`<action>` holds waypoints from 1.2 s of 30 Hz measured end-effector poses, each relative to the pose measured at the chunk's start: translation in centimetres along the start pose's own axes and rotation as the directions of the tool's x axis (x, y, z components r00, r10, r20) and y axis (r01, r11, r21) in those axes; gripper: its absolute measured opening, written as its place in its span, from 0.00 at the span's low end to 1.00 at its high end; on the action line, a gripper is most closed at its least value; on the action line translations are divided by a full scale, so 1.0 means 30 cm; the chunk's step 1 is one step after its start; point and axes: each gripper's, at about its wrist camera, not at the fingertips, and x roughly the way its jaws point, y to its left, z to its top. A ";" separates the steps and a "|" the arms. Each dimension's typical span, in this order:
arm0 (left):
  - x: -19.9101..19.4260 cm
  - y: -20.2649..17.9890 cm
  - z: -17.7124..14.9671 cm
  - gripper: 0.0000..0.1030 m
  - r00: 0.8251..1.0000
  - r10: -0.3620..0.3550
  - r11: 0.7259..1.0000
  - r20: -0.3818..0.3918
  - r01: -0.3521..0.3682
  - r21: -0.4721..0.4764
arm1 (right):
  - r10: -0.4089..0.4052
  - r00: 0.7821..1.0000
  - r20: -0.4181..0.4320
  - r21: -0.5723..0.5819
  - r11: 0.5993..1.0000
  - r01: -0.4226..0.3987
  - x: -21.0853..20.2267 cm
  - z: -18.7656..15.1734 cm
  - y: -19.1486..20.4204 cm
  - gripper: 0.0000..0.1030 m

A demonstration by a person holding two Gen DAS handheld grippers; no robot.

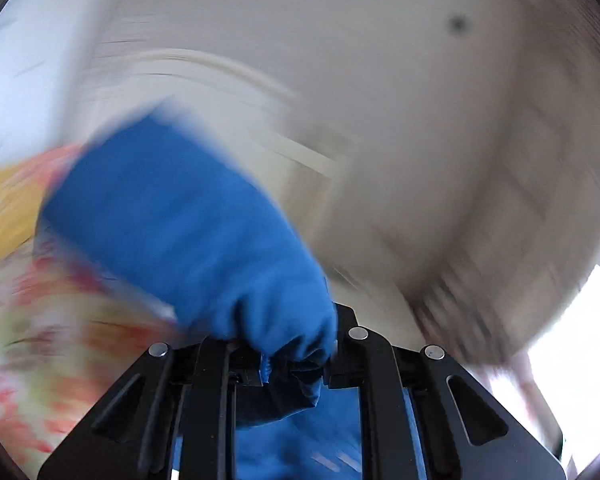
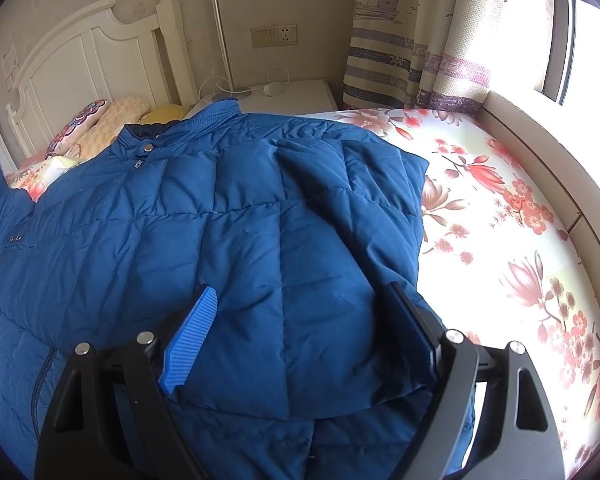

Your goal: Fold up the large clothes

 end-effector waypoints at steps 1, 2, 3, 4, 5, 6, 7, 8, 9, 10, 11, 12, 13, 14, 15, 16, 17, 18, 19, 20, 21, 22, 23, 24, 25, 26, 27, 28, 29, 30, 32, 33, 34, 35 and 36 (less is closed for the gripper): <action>0.034 -0.105 -0.048 0.12 0.997 -0.058 0.996 -0.059 0.061 0.060 | 0.002 1.000 0.001 0.002 1.000 -0.002 0.000 0.000 0.000 0.82; 0.087 -0.214 -0.121 0.12 0.982 -0.121 0.985 -0.143 0.137 0.102 | 0.003 1.000 0.001 0.004 1.000 -0.003 0.000 0.000 -0.001 0.82; 0.128 -0.282 -0.182 0.12 0.966 -0.154 0.976 -0.209 0.182 0.122 | 0.004 1.000 0.001 0.005 1.000 -0.004 0.000 0.001 -0.001 0.82; 0.169 -0.345 -0.248 0.12 0.947 -0.172 0.966 -0.271 0.216 0.141 | 0.004 1.000 0.001 0.004 1.000 -0.004 0.000 0.001 -0.001 0.82; 0.228 -0.410 -0.337 0.14 0.919 -0.181 0.952 -0.351 0.253 0.171 | 0.004 1.000 0.001 0.004 1.000 -0.004 0.000 0.001 -0.002 0.82; 0.267 -0.451 -0.403 0.16 0.890 -0.186 0.940 -0.417 0.284 0.187 | 0.005 1.000 0.001 0.005 1.000 -0.005 0.000 0.001 -0.002 0.82; 0.299 -0.486 -0.471 0.17 0.855 -0.188 0.929 -0.484 0.314 0.195 | 0.004 1.000 0.001 0.007 1.000 -0.004 0.001 0.002 -0.003 0.82; 0.333 -0.514 -0.544 0.17 0.831 -0.141 0.923 -0.538 0.308 0.233 | 0.007 1.000 0.001 0.009 1.000 -0.007 0.000 0.001 -0.005 0.82; 0.342 -0.532 -0.585 0.18 0.832 -0.090 0.914 -0.547 0.287 0.287 | 0.011 1.000 0.002 0.013 1.000 -0.011 -0.001 0.000 -0.009 0.82; 0.332 -0.549 -0.617 0.19 0.846 -0.048 0.892 -0.531 0.275 0.358 | 0.015 1.000 0.002 0.016 1.000 -0.015 -0.002 0.000 -0.011 0.82; 0.315 -0.545 -0.623 0.20 0.850 -0.037 0.885 -0.525 0.272 0.379 | 0.018 1.000 0.003 0.018 1.000 -0.018 -0.002 -0.001 -0.012 0.82; 0.305 -0.532 -0.605 0.21 0.851 -0.041 0.887 -0.524 0.272 0.372 | 0.020 1.000 0.004 0.019 1.000 -0.020 -0.003 -0.001 -0.013 0.82; 0.275 -0.522 -0.577 0.22 0.854 -0.063 0.899 -0.517 0.274 0.342 | 0.022 1.000 0.005 0.020 1.000 -0.022 -0.003 -0.002 -0.015 0.82; 0.210 -0.493 -0.519 0.22 0.876 -0.116 0.914 -0.468 0.279 0.296 | 0.024 1.000 0.005 0.021 0.999 -0.024 -0.004 -0.002 -0.018 0.82; 0.177 -0.460 -0.495 0.22 0.891 -0.152 0.919 -0.428 0.287 0.270 | 0.026 1.000 0.006 0.023 0.999 -0.027 -0.004 -0.002 -0.020 0.82; 0.122 -0.432 -0.453 0.24 0.907 -0.196 0.925 -0.372 0.297 0.237 | 0.029 1.000 0.007 0.025 0.999 -0.029 -0.005 -0.003 -0.022 0.82; 0.046 -0.368 -0.383 0.34 0.928 -0.232 0.938 -0.291 0.293 0.187 | 0.030 1.000 0.007 0.026 0.999 -0.030 -0.006 -0.003 -0.023 0.82; -0.011 -0.303 -0.347 0.52 0.950 -0.215 0.959 -0.225 0.250 0.137 | 0.032 0.999 0.008 0.027 0.999 -0.032 -0.006 -0.003 -0.025 0.82; -0.024 -0.265 -0.341 0.85 0.962 -0.188 0.971 -0.198 0.212 0.108 | 0.032 0.999 0.008 0.027 0.999 -0.032 -0.007 -0.004 -0.026 0.82; -0.058 -0.191 -0.339 0.94 0.977 -0.114 0.991 -0.179 0.125 0.054 | 0.032 0.999 0.008 0.026 0.999 -0.032 -0.007 -0.004 -0.026 0.82; -0.065 -0.131 -0.344 0.93 0.981 -0.065 0.997 -0.182 0.070 0.017 | 0.031 0.999 0.008 0.025 0.999 -0.031 -0.008 -0.004 -0.026 0.82; -0.066 -0.051 -0.360 0.93 0.977 -0.027 0.999 -0.213 0.021 -0.032 | 0.031 0.999 0.009 0.025 0.999 -0.031 -0.007 -0.004 -0.026 0.82; -0.058 -0.004 -0.376 0.90 0.971 -0.001 0.998 -0.238 -0.013 -0.058 | 0.031 0.999 0.009 0.024 0.999 -0.031 -0.008 -0.004 -0.026 0.82; -0.049 0.034 -0.396 0.87 0.963 0.038 0.996 -0.268 -0.059 -0.073 | 0.031 0.999 0.009 0.025 0.999 -0.031 -0.008 -0.004 -0.025 0.82; -0.033 0.066 -0.420 0.87 0.949 0.086 0.991 -0.303 -0.113 -0.075 | 0.030 0.999 0.009 0.025 0.999 -0.031 -0.008 -0.004 -0.025 0.82; -0.011 0.102 -0.443 0.87 0.929 0.128 0.984 -0.349 -0.162 -0.071 | 0.028 1.000 0.012 0.022 0.999 -0.028 -0.010 -0.003 -0.024 0.82; 0.010 0.120 -0.471 0.87 0.915 0.138 0.981 -0.380 -0.178 -0.072 | 0.028 0.999 0.015 0.020 0.999 -0.028 -0.016 -0.003 -0.022 0.81; 0.017 0.141 -0.486 0.87 0.905 0.137 0.980 -0.402 -0.183 -0.078 | 0.027 0.999 0.021 0.020 0.999 -0.027 -0.024 -0.002 -0.020 0.80; 0.041 0.145 -0.493 0.87 0.895 0.142 0.979 -0.423 -0.190 -0.074 | 0.026 0.999 0.031 0.024 0.999 -0.027 -0.038 -0.002 -0.018 0.77; 0.050 0.145 -0.493 0.87 0.889 0.148 0.979 -0.433 -0.193 -0.061 | 0.037 0.998 0.043 0.035 0.999 -0.038 -0.062 0.000 -0.015 0.77; 0.084 0.127 -0.487 0.88 0.886 0.160 0.981 -0.435 -0.190 -0.026 | 0.105 0.992 0.069 0.064 0.992 -0.109 -0.120 0.002 0.001 0.77; 0.101 0.121 -0.498 0.88 0.882 0.170 0.981 -0.440 -0.194 -0.010 | 0.158 0.984 0.077 0.065 0.984 -0.163 -0.154 0.002 0.022 0.77; 0.112 0.123 -0.512 0.88 0.875 0.184 0.979 -0.448 -0.203 0.006 | 0.207 0.975 0.076 0.061 0.975 -0.212 -0.178 0.000 0.045 0.77; 0.131 0.118 -0.529 0.88 0.865 0.201 0.977 -0.459 -0.214 0.024 | 0.249 0.966 0.065 0.063 0.965 -0.253 -0.190 -0.003 0.064 0.77; 0.138 0.117 -0.549 0.89 0.860 0.210 0.975 -0.466 -0.220 0.034 | 0.326 0.945 0.033 0.069 0.942 -0.328 -0.194 -0.012 0.098 0.77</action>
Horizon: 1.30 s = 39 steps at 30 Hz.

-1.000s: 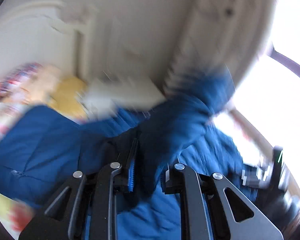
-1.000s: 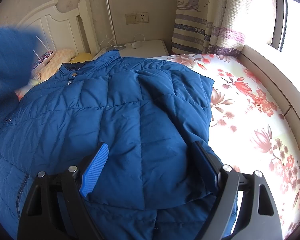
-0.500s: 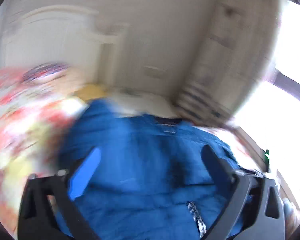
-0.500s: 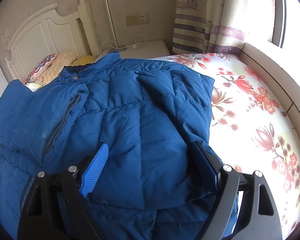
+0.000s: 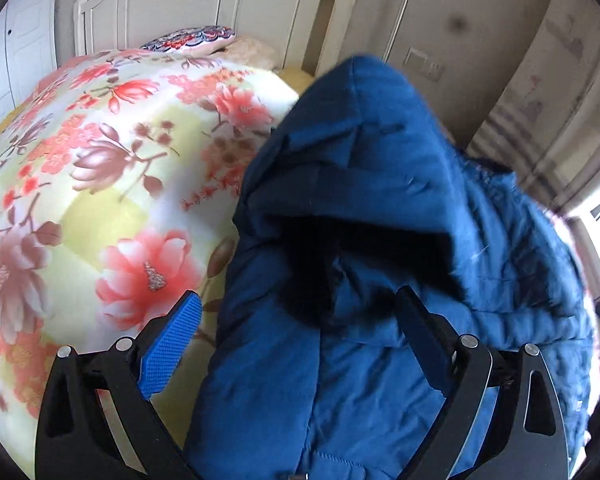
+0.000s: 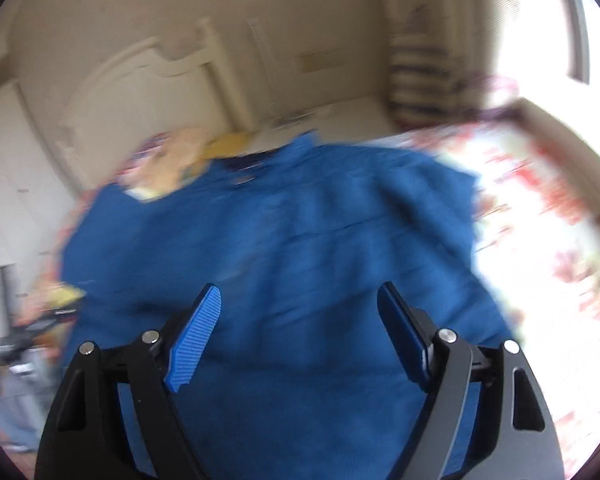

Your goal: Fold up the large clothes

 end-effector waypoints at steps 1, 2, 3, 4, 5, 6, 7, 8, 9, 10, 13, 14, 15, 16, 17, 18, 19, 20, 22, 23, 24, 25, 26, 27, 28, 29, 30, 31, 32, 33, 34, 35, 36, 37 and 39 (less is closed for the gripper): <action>0.012 0.002 -0.012 0.91 1.000 0.016 1.000 -0.008 -0.016 0.005 | 0.061 0.998 -0.032 0.007 0.998 -0.061 0.011 -0.011 0.024 0.77; 0.028 0.012 -0.020 0.93 1.000 0.015 1.000 -0.023 -0.015 0.000 | 0.114 0.992 -0.056 0.016 0.993 -0.113 0.025 -0.023 0.047 0.77; 0.041 0.028 -0.026 0.95 0.999 0.000 1.000 -0.035 -0.001 -0.019 | 0.165 0.983 -0.085 0.034 0.986 -0.163 0.049 -0.037 0.072 0.76; 0.039 0.043 -0.028 0.96 0.999 -0.015 0.999 -0.031 0.014 -0.040 | 0.196 0.974 -0.110 0.050 0.980 -0.192 0.076 -0.045 0.088 0.75; 0.036 0.057 -0.029 0.96 0.999 -0.023 0.998 -0.024 0.021 -0.055 | 0.211 0.969 -0.126 0.064 0.977 -0.205 0.099 -0.048 0.097 0.73; 0.034 0.062 -0.030 0.96 0.999 -0.026 0.998 -0.020 0.025 -0.059 | 0.204 0.969 -0.136 0.082 0.977 -0.194 0.134 -0.047 0.100 0.72; 0.035 0.063 -0.031 0.96 0.999 -0.026 0.998 -0.020 0.025 -0.057 | 0.186 0.974 -0.133 0.094 0.980 -0.174 0.155 -0.040 0.096 0.70; 0.036 0.064 -0.033 0.96 1.000 -0.024 0.998 -0.020 0.023 -0.054 | 0.178 0.976 -0.125 0.112 0.980 -0.164 0.174 -0.032 0.089 0.70; 0.037 0.065 -0.033 0.96 1.000 -0.023 0.998 -0.020 0.022 -0.054 | 0.181 0.977 -0.112 0.144 0.976 -0.165 0.197 -0.020 0.076 0.70; 0.035 0.065 -0.036 0.96 1.000 -0.023 0.998 -0.020 0.022 -0.053 | 0.174 0.979 -0.105 0.178 0.972 -0.153 0.218 -0.008 0.060 0.70; 0.034 0.067 -0.037 0.96 1.000 -0.023 0.998 -0.020 0.022 -0.054 | 0.149 0.984 -0.100 0.238 0.964 -0.121 0.252 0.002 0.049 0.70; 0.035 0.067 -0.037 0.96 1.000 -0.023 0.998 -0.020 0.022 -0.054 | 0.150 0.983 -0.101 0.234 0.964 -0.123 0.257 0.003 0.057 0.69; 0.030 0.066 -0.038 0.96 1.000 -0.023 0.998 -0.019 0.022 -0.054 | 0.149 0.983 -0.103 0.214 0.969 -0.124 0.262 0.004 0.072 0.68; 0.030 0.065 -0.039 0.96 1.000 -0.023 0.998 -0.020 0.022 -0.054 | 0.147 0.984 -0.102 0.191 0.974 -0.125 0.266 0.004 0.088 0.59; 0.032 0.064 -0.038 0.96 1.000 -0.021 0.998 -0.020 0.020 -0.052 | 0.150 0.984 -0.097 0.176 0.975 -0.132 0.272 0.000 0.098 0.48; 0.031 0.064 -0.038 0.96 1.000 -0.021 0.998 -0.021 0.019 -0.051 | 0.158 0.983 -0.093 0.166 0.976 -0.141 0.279 0.003 0.104 0.41; 0.029 0.065 -0.039 0.96 1.000 -0.020 0.999 -0.021 0.019 -0.051 | 0.159 0.984 -0.086 0.162 0.976 -0.144 0.280 0.009 0.103 0.28; 0.028 0.066 -0.039 0.96 1.000 -0.022 0.998 -0.021 0.020 -0.052 | 0.158 0.985 -0.071 0.156 0.977 -0.145 0.273 0.013 0.102 0.22; 0.025 0.066 -0.041 0.96 1.000 -0.022 0.998 -0.021 0.021 -0.051 | 0.145 0.989 -0.006 0.113 0.983 -0.144 0.216 0.024 0.135 0.19; 0.026 0.068 -0.041 0.96 0.999 -0.025 0.998 -0.020 0.024 -0.052 | 0.137 0.990 0.037 0.074 0.987 -0.139 0.166 0.030 0.160 0.18; 0.020 0.063 -0.039 0.96 0.999 -0.025 0.998 -0.020 0.024 -0.052 | 0.127 0.987 0.095 0.021 0.991 -0.129 0.100 0.039 0.186 0.18; 0.020 0.063 -0.039 0.96 0.999 -0.026 0.998 -0.020 0.025 -0.052 | 0.121 0.983 0.140 -0.011 0.993 -0.121 0.047 0.047 0.196 0.18; 0.021 0.062 -0.039 0.96 0.999 -0.025 0.998 -0.021 0.024 -0.050 | 0.116 0.976 0.184 -0.035 0.993 -0.111 -0.002 0.054 0.195 0.18; 0.021 0.062 -0.039 0.96 0.999 -0.025 0.998 -0.021 0.023 -0.050 | 0.100 0.969 0.224 -0.058 0.994 -0.090 -0.053 0.063 0.180 0.18; 0.020 0.060 -0.038 0.96 0.999 -0.024 0.999 -0.021 0.023 -0.049 | 0.075 0.969 0.237 -0.069 0.996 -0.060 -0.078 0.072 0.160 0.18; 0.019 0.060 -0.039 0.96 0.999 -0.025 0.998 -0.021 0.024 -0.050 | 0.038 0.969 0.242 -0.072 0.997 -0.022 -0.094 0.080 0.134 0.18; 0.019 0.059 -0.039 0.96 0.999 -0.025 0.998 -0.021 0.023 -0.050 | 0.014 0.974 0.228 -0.064 0.998 0.001 -0.096 0.085 0.094 0.18; 0.019 0.059 -0.039 0.96 0.999 -0.024 0.999 -0.021 0.023 -0.050 | 0.013 0.980 0.198 -0.044 0.999 -0.004 -0.085 0.083 0.052 0.18; 0.019 0.058 -0.040 0.96 0.999 -0.024 0.998 -0.021 0.023 -0.050 | 0.016 0.986 0.166 -0.018 1.000 -0.014 -0.066 0.078 0.011 0.18; 0.019 0.058 -0.040 0.96 0.999 -0.024 0.998 -0.021 0.023 -0.050 | 0.015 0.992 0.126 0.011 1.000 -0.017 -0.031 0.066 -0.033 0.19; 0.019 0.058 -0.040 0.96 0.999 -0.025 0.998 -0.021 0.024 -0.051 | 0.007 0.996 0.094 0.025 1.000 -0.009 0.005 0.056 -0.052 0.19; 0.018 0.057 -0.041 0.96 1.000 -0.023 0.998 -0.021 0.022 -0.050 | -0.008 0.998 0.058 0.035 0.999 0.006 0.040 0.032 -0.073 0.19; 0.019 0.057 -0.041 0.96 1.000 -0.023 0.998 -0.021 0.022 -0.050 | -0.020 0.999 0.045 0.047 0.999 0.018 0.066 0.015 -0.083 0.19; 0.018 0.058 -0.041 0.96 1.000 -0.023 0.998 -0.021 0.022 -0.050 | -0.019 0.999 0.048 0.062 0.998 0.016 0.072 0.001 -0.097 0.19; 0.017 0.058 -0.042 0.96 0.999 -0.025 0.998 -0.020 0.024 -0.050 | -0.004 0.998 0.059 0.095 0.995 -0.002 0.062 -0.031 -0.115 0.19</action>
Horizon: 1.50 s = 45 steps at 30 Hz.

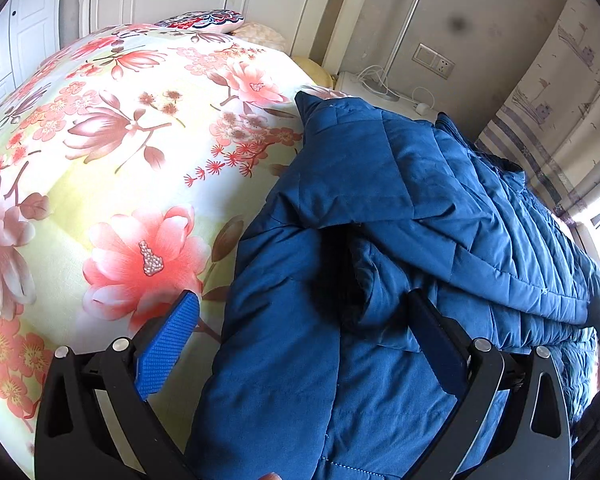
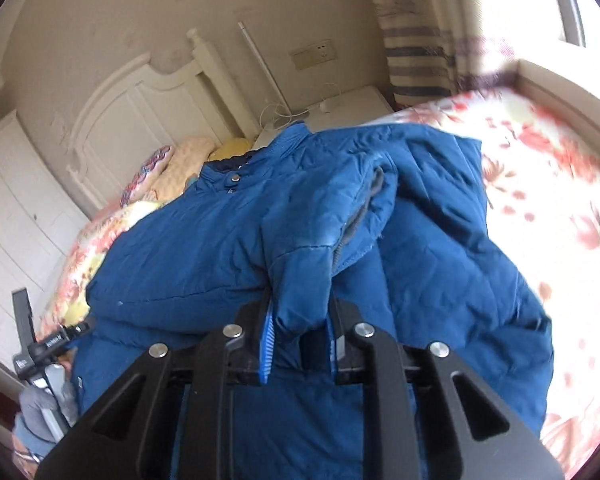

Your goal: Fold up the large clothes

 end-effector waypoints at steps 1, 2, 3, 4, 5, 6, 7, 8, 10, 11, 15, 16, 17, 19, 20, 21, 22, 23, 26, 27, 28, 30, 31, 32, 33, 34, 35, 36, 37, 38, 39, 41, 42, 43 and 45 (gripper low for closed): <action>0.000 0.000 -0.001 0.96 1.000 -0.001 1.000 0.000 0.001 0.001 | 0.003 1.000 0.008 -0.001 1.000 -0.003 -0.006 -0.005 0.001 0.19; 0.000 0.000 -0.001 0.96 1.000 -0.002 1.000 0.000 0.002 0.001 | 0.002 1.000 0.011 -0.007 1.000 -0.002 -0.011 -0.009 0.002 0.19; 0.001 0.001 -0.002 0.96 1.000 -0.002 1.000 0.000 0.002 0.002 | -0.007 1.000 -0.002 -0.016 1.000 0.007 -0.008 -0.013 0.001 0.19; 0.001 0.001 -0.002 0.96 1.000 -0.001 1.000 0.000 0.001 0.002 | -0.014 1.000 -0.013 -0.014 1.000 0.014 -0.007 -0.017 -0.006 0.19; 0.001 0.000 -0.002 0.96 1.000 -0.001 1.000 -0.001 0.001 0.003 | -0.016 1.000 -0.023 -0.002 1.000 0.016 -0.004 -0.019 -0.013 0.20; 0.001 0.000 -0.002 0.96 1.000 -0.002 1.000 -0.001 0.002 0.003 | -0.018 0.999 -0.036 0.015 1.000 0.019 0.000 -0.024 -0.025 0.20; 0.000 0.001 -0.001 0.96 1.000 -0.003 1.000 -0.001 0.003 0.003 | -0.021 0.999 -0.042 0.019 1.000 0.022 -0.001 -0.028 -0.033 0.20; -0.001 0.004 -0.001 0.96 1.000 -0.006 1.000 0.000 0.006 0.002 | -0.025 0.999 -0.047 0.017 1.000 0.026 -0.001 -0.031 -0.034 0.22; -0.001 0.006 -0.001 0.96 1.000 -0.008 1.000 0.000 0.008 0.001 | -0.041 0.997 -0.068 0.023 0.999 0.042 -0.007 -0.037 -0.038 0.30; -0.002 0.007 -0.001 0.96 1.000 -0.010 1.000 0.000 0.010 0.001 | -0.051 0.996 -0.074 0.029 0.998 0.053 -0.015 -0.030 -0.038 0.40; -0.003 0.009 -0.003 0.96 1.000 -0.014 1.000 0.001 0.014 0.001 | -0.237 0.967 0.097 -0.026 0.970 0.240 -0.139 0.029 0.022 0.49; -0.002 0.008 -0.003 0.96 1.000 -0.013 1.000 0.000 0.013 0.002 | -0.251 0.958 0.139 -0.072 0.962 0.262 -0.155 0.044 0.058 0.49; -0.002 0.006 -0.003 0.96 1.000 -0.011 1.000 0.000 0.011 0.004 | -0.237 0.957 0.166 -0.126 0.958 0.259 -0.160 0.057 0.098 0.49; -0.003 0.004 -0.004 0.96 1.000 -0.010 1.000 0.000 0.010 0.004 | -0.212 0.960 0.183 -0.233 0.939 0.252 -0.133 0.074 0.182 0.49; -0.004 0.005 -0.004 0.96 1.000 -0.012 1.000 0.000 0.012 0.003 | -0.203 0.963 0.178 -0.274 0.930 0.246 -0.108 0.076 0.210 0.49; -0.005 0.004 -0.004 0.96 1.000 -0.014 1.000 0.001 0.014 0.002 | -0.204 0.967 0.155 -0.310 0.919 0.244 -0.064 0.074 0.230 0.49; -0.005 0.005 -0.005 0.96 1.000 -0.016 1.000 0.002 0.016 0.000 | -0.230 0.966 0.119 -0.323 0.911 0.257 -0.014 0.069 0.230 0.49; -0.006 0.006 -0.006 0.96 1.000 -0.019 1.000 0.004 0.020 -0.002 | -0.255 0.963 0.087 -0.328 0.905 0.269 0.027 0.063 0.229 0.49; -0.016 0.015 -0.013 0.96 1.000 -0.022 1.000 0.014 0.023 -0.011 | -0.292 0.956 -0.010 -0.323 0.906 0.273 0.156 0.010 0.153 0.48; -0.026 0.023 -0.016 0.96 1.000 -0.014 1.000 0.026 0.015 -0.026 | -0.287 0.958 -0.017 -0.312 0.911 0.268 0.158 0.008 0.146 0.48; -0.043 0.029 -0.016 0.96 0.999 -0.004 0.999 0.047 0.006 -0.039 | -0.293 0.956 -0.026 -0.316 0.909 0.271 0.159 0.011 0.150 0.48; -0.115 0.022 0.000 0.96 0.993 0.011 0.998 0.117 -0.004 -0.057 | -0.306 0.952 -0.022 -0.337 0.899 0.281 0.164 0.005 0.156 0.49; -0.151 0.010 0.018 0.96 0.990 -0.011 0.998 0.144 0.020 -0.058 | -0.306 0.952 -0.019 -0.340 0.897 0.282 0.165 0.001 0.155 0.49; -0.198 -0.022 0.053 0.96 0.984 -0.045 0.998 0.174 0.053 -0.042 | -0.306 0.952 -0.019 -0.341 0.897 0.281 0.168 -0.001 0.158 0.49; -0.226 -0.056 0.082 0.96 0.980 -0.060 0.998 0.188 0.064 -0.018 | -0.305 0.952 -0.020 -0.340 0.897 0.281 0.168 -0.003 0.158 0.49; -0.248 -0.111 0.123 0.96 0.979 -0.073 0.997 0.191 0.069 0.028 | -0.305 0.952 -0.019 -0.340 0.897 0.281 0.169 -0.003 0.157 0.50; -0.253 -0.160 0.154 0.96 0.979 -0.079 0.995 0.186 0.067 0.070 | -0.306 0.952 -0.019 -0.341 0.897 0.281 0.170 0.001 0.159 0.50; -0.247 -0.206 0.181 0.96 0.981 -0.078 0.992 0.179 0.059 0.111 | -0.305 0.952 -0.019 -0.340 0.898 0.281 0.171 0.002 0.158 0.50; -0.232 -0.254 0.206 0.96 0.982 -0.076 0.987 0.172 0.050 0.152 | -0.303 0.953 -0.020 -0.339 0.899 0.279 0.169 0.007 0.156 0.50; -0.200 -0.304 0.232 0.96 0.983 -0.073 0.981 0.167 0.040 0.191 | -0.299 0.954 -0.021 -0.335 0.901 0.275 0.171 0.011 0.151 0.50; -0.165 -0.338 0.249 0.96 0.985 -0.068 0.977 0.159 0.033 0.211 | -0.294 0.955 -0.023 -0.331 0.904 0.271 0.170 0.013 0.146 0.50; -0.048 -0.390 0.274 0.96 0.994 -0.050 0.972 0.093 0.027 0.235 | -0.289 0.957 -0.023 -0.327 0.907 0.266 0.168 0.014 0.141 0.50; 0.013 -0.405 0.270 0.96 0.998 -0.031 0.970 0.063 0.015 0.243 | -0.291 0.957 -0.023 -0.328 0.906 0.267 0.168 0.014 0.142 0.50; 0.077 -0.408 0.261 0.96 0.999 0.003 0.969 0.035 -0.011 0.248 | -0.291 0.956 -0.023 -0.329 0.906 0.268 0.168 0.014 0.141 0.50; 0.225 -0.403 0.226 0.96 0.996 0.088 0.957 -0.012 -0.082 0.277 | -0.284 0.959 -0.023 -0.329 0.908 0.261 0.169 0.013 0.141 0.50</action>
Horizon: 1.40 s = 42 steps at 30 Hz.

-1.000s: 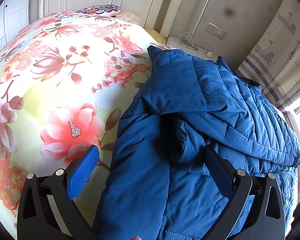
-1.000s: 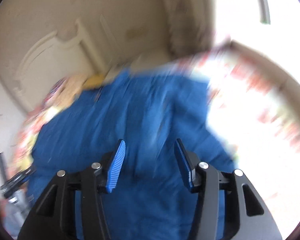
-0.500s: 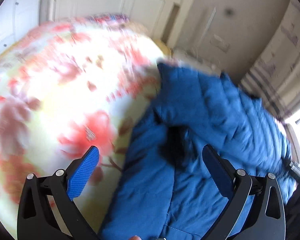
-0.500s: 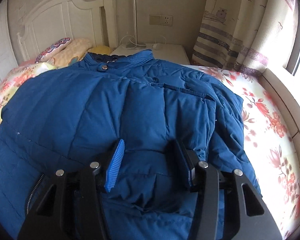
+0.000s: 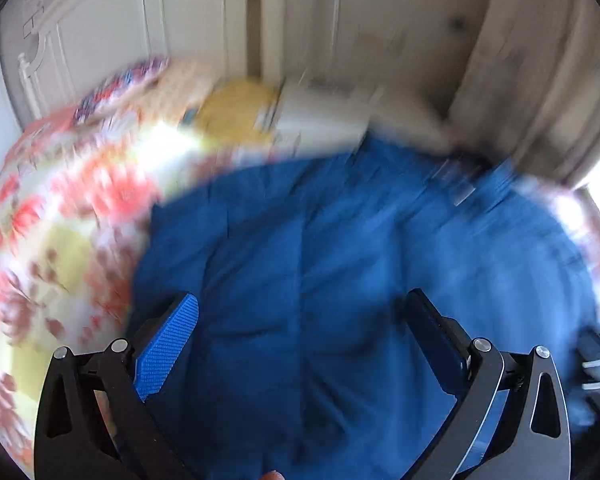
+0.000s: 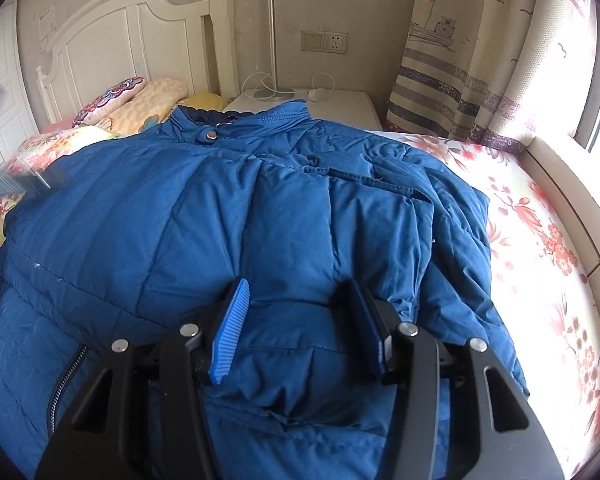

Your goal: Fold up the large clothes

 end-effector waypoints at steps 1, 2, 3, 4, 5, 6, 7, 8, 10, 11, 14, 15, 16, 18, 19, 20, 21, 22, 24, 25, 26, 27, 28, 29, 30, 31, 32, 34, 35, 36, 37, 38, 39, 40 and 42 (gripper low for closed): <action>0.016 -0.011 -0.023 0.96 0.998 0.009 0.999 0.063 -0.012 0.040 | 0.003 1.000 0.002 0.000 1.000 -0.003 0.000 0.001 -0.002 0.50; 0.014 -0.016 -0.038 0.96 0.995 0.016 0.998 0.095 -0.021 0.057 | 0.004 1.000 0.002 0.001 1.000 -0.004 0.000 0.001 -0.004 0.50; 0.012 -0.015 -0.035 0.96 0.995 0.018 0.998 0.094 -0.024 0.054 | 0.005 1.000 0.000 0.001 1.000 -0.005 -0.001 0.001 -0.004 0.50; 0.013 -0.019 -0.036 0.96 0.995 0.025 0.998 0.093 -0.031 0.060 | 0.008 1.000 0.001 0.002 1.000 -0.008 -0.003 0.001 -0.005 0.50; 0.018 -0.020 -0.039 0.96 0.995 0.031 0.997 0.094 -0.038 0.065 | 0.012 1.000 0.001 0.004 1.000 -0.012 -0.006 0.001 -0.004 0.51; 0.015 -0.017 -0.043 0.96 0.995 0.032 0.997 0.094 -0.038 0.064 | 0.021 1.000 -0.002 0.008 1.000 -0.021 -0.013 0.004 -0.007 0.51; 0.017 -0.016 -0.044 0.96 0.995 0.031 0.997 0.094 -0.037 0.063 | 0.023 1.000 -0.007 0.016 1.000 -0.023 -0.023 0.009 -0.008 0.51; 0.023 -0.018 -0.042 0.96 0.995 0.031 0.997 0.093 -0.037 0.062 | 0.016 1.000 -0.007 0.042 0.999 -0.016 -0.048 0.023 -0.010 0.51; 0.028 -0.020 -0.044 0.96 0.995 0.033 0.997 0.093 -0.039 0.062 | 0.007 0.999 0.049 0.057 0.998 -0.010 -0.098 0.058 0.001 0.51; 0.027 -0.016 -0.046 0.96 0.995 0.034 0.997 0.093 -0.040 0.063 | 0.003 0.995 0.099 0.033 0.999 -0.006 -0.134 0.094 0.027 0.51; 0.018 -0.020 -0.047 0.96 0.995 0.033 0.997 0.094 -0.039 0.062 | -0.005 0.990 0.144 -0.058 0.998 0.014 -0.138 0.182 0.097 0.53; 0.017 -0.020 -0.047 0.96 0.995 0.032 0.997 0.094 -0.038 0.061 | -0.006 0.992 0.129 -0.080 0.997 0.017 -0.103 0.218 0.119 0.53; 0.014 -0.016 -0.045 0.96 0.995 0.032 0.997 0.094 -0.038 0.062 | -0.011 0.994 0.105 -0.087 0.996 0.020 -0.054 0.245 0.133 0.53; 0.013 -0.016 -0.045 0.96 0.995 0.031 0.997 0.094 -0.037 0.061 | -0.012 1.000 0.010 -0.096 0.995 0.013 0.060 0.264 0.143 0.54; 0.014 -0.015 -0.044 0.96 0.995 0.030 0.998 0.095 -0.036 0.060 | -0.022 0.998 -0.051 -0.112 0.994 0.016 0.126 0.252 0.152 0.57; 0.014 -0.015 -0.044 0.96 0.995 0.029 0.998 0.096 -0.034 0.059 | -0.022 0.996 -0.085 -0.127 0.992 0.011 0.182 0.233 0.155 0.59; 0.014 -0.015 -0.044 0.96 0.995 0.028 0.998 0.096 -0.033 0.058 | -0.016 0.999 -0.051 -0.134 0.991 0.009 0.197 0.218 0.159 0.59; 0.014 -0.014 -0.045 0.96 0.995 0.027 0.998 0.096 -0.032 0.057 | -0.017 0.999 -0.052 -0.134 0.991 0.010 0.195 0.215 0.161 0.59; 0.013 -0.012 -0.045 0.96 0.995 0.027 0.998 0.096 -0.032 0.057 | -0.015 0.996 -0.083 -0.137 0.991 0.004 0.177 0.234 0.166 0.59; 0.013 -0.013 -0.045 0.96 0.995 0.026 0.998 0.095 -0.031 0.056 | -0.014 0.997 -0.079 -0.129 0.992 0.004 0.163 0.248 0.156 0.59; 0.014 -0.012 -0.045 0.96 0.995 0.026 0.998 0.094 -0.032 0.056 | -0.032 0.999 -0.043 -0.107 0.994 0.027 0.138 0.266 0.129 0.59; 0.014 -0.011 -0.045 0.96 0.995 0.027 0.998 0.094 -0.033 0.057 | -0.048 0.999 -0.018 -0.089 0.995 0.046 0.123 0.279 0.107 0.59; 0.013 -0.011 -0.047 0.96 0.995 0.027 0.998 0.095 -0.033 0.056 | -0.076 0.997 0.012 -0.043 0.996 0.076 0.117 0.307 0.059 0.59; 0.013 -0.011 -0.046 0.96 0.995 0.026 0.998 0.095 -0.032 0.056 | -0.091 0.996 0.016 0.006 0.996 0.091 0.131 0.329 0.014 0.60; 0.014 -0.013 -0.046 0.96 0.995 0.027 0.998 0.094 -0.033 0.056 | -0.098 0.995 0.007 0.040 0.994 0.097 0.148 0.341 -0.021 0.60; 0.014 -0.013 -0.047 0.96 0.995 0.029 0.998 0.094 -0.034 0.057 | -0.100 0.994 -0.033 0.088 0.991 0.102 0.193 0.354 -0.076 0.60; 0.012 -0.015 -0.049 0.96 0.995 0.031 0.998 0.094 -0.036 0.059 | -0.092 0.991 -0.096 0.129 0.986 0.104 0.245 0.353 -0.117 0.61; 0.009 -0.016 -0.051 0.96 0.995 0.030 0.998 0.095 -0.036 0.059 | -0.022 0.987 -0.159 0.200 0.978 0.053 0.326 0.329 -0.166 0.63; 0.008 -0.014 -0.050 0.96 0.995 0.029 0.998 0.095 -0.034 0.058 | -0.009 0.988 -0.151 0.207 0.978 0.041 0.327 0.325 -0.170 0.63; 0.008 -0.013 -0.049 0.96 0.995 0.029 0.998 0.095 -0.034 0.058 | -0.011 0.988 -0.152 0.206 0.978 0.043 0.322 0.325 -0.168 0.63; 0.009 -0.012 -0.048 0.96 0.995 0.028 0.998 0.095 -0.034 0.058 | -0.021 0.989 -0.149 0.199 0.979 0.051 0.308 0.324 -0.162 0.63; 0.009 -0.011 -0.047 0.96 0.995 0.027 0.998 0.095 -0.033 0.057 | -0.038 0.990 -0.139 0.194 0.979 0.065 0.285 0.323 -0.154 0.63; 0.009 -0.012 -0.048 0.96 0.995 0.027 0.998 0.095 -0.033 0.057 | -0.060 0.992 -0.107 0.182 0.980 0.078 0.236 0.320 -0.137 0.63; 0.009 -0.010 -0.046 0.96 0.995 0.026 0.998 0.094 -0.032 0.056 | -0.059 0.996 -0.061 0.162 0.984 0.068 0.185 0.313 -0.113 0.63; 0.009 -0.010 -0.046 0.96 0.995 0.028 0.998 0.095 -0.033 0.057 | -0.034 0.999 0.012 0.100 0.994 0.033 0.096 0.287 -0.056 0.63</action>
